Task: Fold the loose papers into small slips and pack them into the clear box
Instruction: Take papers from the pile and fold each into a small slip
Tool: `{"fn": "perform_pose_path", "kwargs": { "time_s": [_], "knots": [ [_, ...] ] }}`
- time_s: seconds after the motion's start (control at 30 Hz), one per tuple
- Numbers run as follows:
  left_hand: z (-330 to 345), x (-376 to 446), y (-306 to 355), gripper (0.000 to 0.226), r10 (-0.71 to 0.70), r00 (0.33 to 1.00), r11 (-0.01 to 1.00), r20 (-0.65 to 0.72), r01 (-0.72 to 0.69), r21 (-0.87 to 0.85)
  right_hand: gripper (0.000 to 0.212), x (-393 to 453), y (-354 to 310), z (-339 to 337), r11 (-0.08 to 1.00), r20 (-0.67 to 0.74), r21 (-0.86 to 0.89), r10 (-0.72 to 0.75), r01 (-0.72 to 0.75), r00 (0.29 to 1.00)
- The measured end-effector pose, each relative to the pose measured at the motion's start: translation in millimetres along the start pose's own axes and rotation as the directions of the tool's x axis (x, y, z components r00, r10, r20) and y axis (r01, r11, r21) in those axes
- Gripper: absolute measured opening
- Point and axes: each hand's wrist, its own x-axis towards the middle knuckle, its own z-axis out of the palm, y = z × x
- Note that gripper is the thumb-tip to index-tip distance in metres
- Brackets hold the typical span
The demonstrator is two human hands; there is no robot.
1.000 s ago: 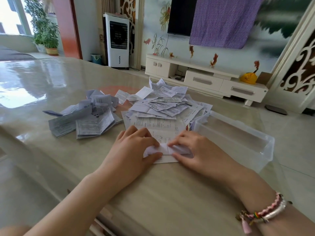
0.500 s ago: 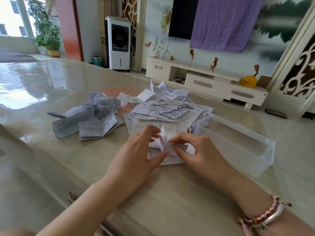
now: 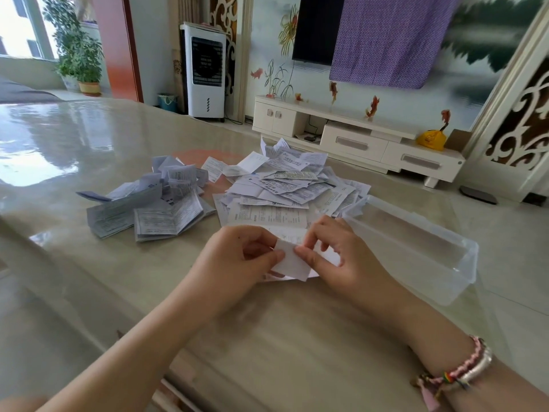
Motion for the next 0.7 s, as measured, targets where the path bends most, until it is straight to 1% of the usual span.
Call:
{"fn": "perform_pose_path", "kwargs": {
  "time_s": [0.07, 0.17, 0.23, 0.33, 0.4, 0.5, 0.6, 0.7],
  "knots": [
    [-2.4, 0.2, -1.5, 0.013, 0.014, 1.000, 1.000, -0.008, -0.015, -0.010, 0.023, -0.7, -1.5, 1.2, 0.999, 0.000, 0.030, -0.013, 0.013, 1.000],
    [-8.6, 2.3, -1.5, 0.007, 0.046, 0.998, 0.992, -0.043, -0.041, 0.118, 0.027, -2.2, -2.0, 2.4, 0.998, -0.003, 0.059, 0.007, -0.007, 1.000],
    [-20.0, 3.9, -1.6, 0.006, 0.055, 0.993, 0.977, -0.109, -0.031, 0.211, 0.026, -0.8, -3.1, 3.6, 1.000, 0.000, 0.024, 0.015, -0.015, 1.000],
    [-43.8, 7.1, -1.8, 0.012, 0.052, 0.964, 0.948, -0.260, 0.034, 0.315, 0.012, 4.8, -3.6, 3.8, 0.998, 0.001, -0.042, 0.047, -0.047, 0.999],
    [-56.8, 9.2, -3.2, 0.015, 0.048, 0.949, 0.909, -0.312, 0.088, 0.406, 0.008, 10.3, -3.7, 3.7, 0.993, 0.005, -0.100, 0.062, -0.062, 0.998],
    [-68.9, 8.9, -7.0, 0.014, 0.044, 0.948, 0.799, -0.314, 0.156, 0.581, 0.002, 23.8, -9.6, 8.6, 0.981, 0.053, -0.180, 0.076, -0.066, 0.996],
    [-72.3, 11.1, -10.7, 0.014, 0.076, 0.944, 0.718, -0.321, 0.172, 0.675, 0.017, 42.5, -12.9, 12.5, 0.961, 0.100, -0.264, 0.117, -0.087, 0.988],
    [-73.2, 16.7, -13.1, 0.014, 0.086, 0.942, 0.691, -0.325, 0.178, 0.700, 0.031, 68.2, -13.8, 17.7, 0.925, 0.096, -0.358, 0.171, -0.126, 0.981]
  ]
}}
